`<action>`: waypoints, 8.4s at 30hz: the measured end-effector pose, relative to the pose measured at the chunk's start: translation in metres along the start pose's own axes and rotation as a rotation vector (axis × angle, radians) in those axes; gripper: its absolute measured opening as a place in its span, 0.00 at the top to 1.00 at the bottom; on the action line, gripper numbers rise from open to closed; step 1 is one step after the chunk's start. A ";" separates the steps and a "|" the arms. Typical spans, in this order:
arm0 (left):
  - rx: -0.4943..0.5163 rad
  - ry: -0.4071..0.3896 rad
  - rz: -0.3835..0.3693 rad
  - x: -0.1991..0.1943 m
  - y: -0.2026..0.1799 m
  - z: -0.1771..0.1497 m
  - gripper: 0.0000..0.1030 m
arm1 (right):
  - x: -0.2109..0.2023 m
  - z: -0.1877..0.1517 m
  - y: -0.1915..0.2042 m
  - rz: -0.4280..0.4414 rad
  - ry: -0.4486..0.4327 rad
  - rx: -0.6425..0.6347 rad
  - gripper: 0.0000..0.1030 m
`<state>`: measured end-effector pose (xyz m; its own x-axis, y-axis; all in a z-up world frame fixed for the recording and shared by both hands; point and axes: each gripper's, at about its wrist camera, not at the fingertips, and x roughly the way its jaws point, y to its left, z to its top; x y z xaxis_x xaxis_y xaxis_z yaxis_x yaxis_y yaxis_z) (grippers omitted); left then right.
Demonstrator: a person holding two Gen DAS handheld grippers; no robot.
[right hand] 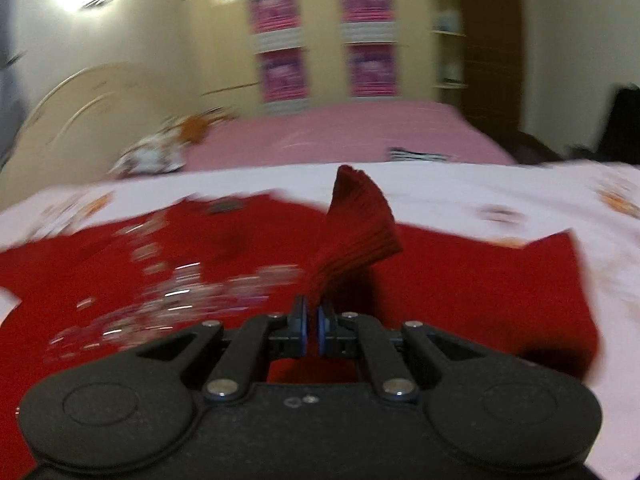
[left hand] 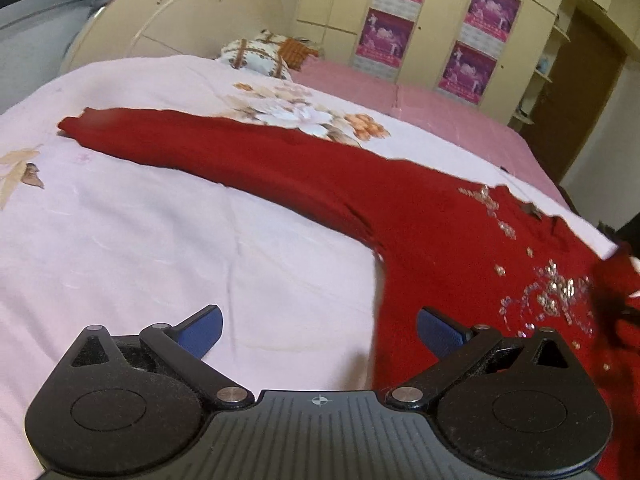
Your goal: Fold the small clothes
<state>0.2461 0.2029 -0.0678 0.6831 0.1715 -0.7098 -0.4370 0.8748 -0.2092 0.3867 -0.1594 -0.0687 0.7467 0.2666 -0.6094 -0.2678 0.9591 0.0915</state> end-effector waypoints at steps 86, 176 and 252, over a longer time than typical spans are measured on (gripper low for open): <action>0.147 -0.082 -0.141 0.086 -0.056 0.061 0.47 | -0.037 -0.067 -0.149 0.165 -0.027 0.946 0.78; 0.223 -0.079 -0.369 0.123 -0.168 0.062 0.96 | -0.067 -0.023 -0.087 -0.086 -0.066 0.290 0.62; 0.062 -0.054 -0.244 0.106 -0.042 0.033 0.97 | 0.006 -0.005 -0.053 0.091 0.050 0.341 0.95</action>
<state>0.3564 0.1989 -0.1124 0.7952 -0.0252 -0.6058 -0.2202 0.9189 -0.3272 0.4025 -0.2093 -0.0814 0.6958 0.3556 -0.6240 -0.1067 0.9103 0.3999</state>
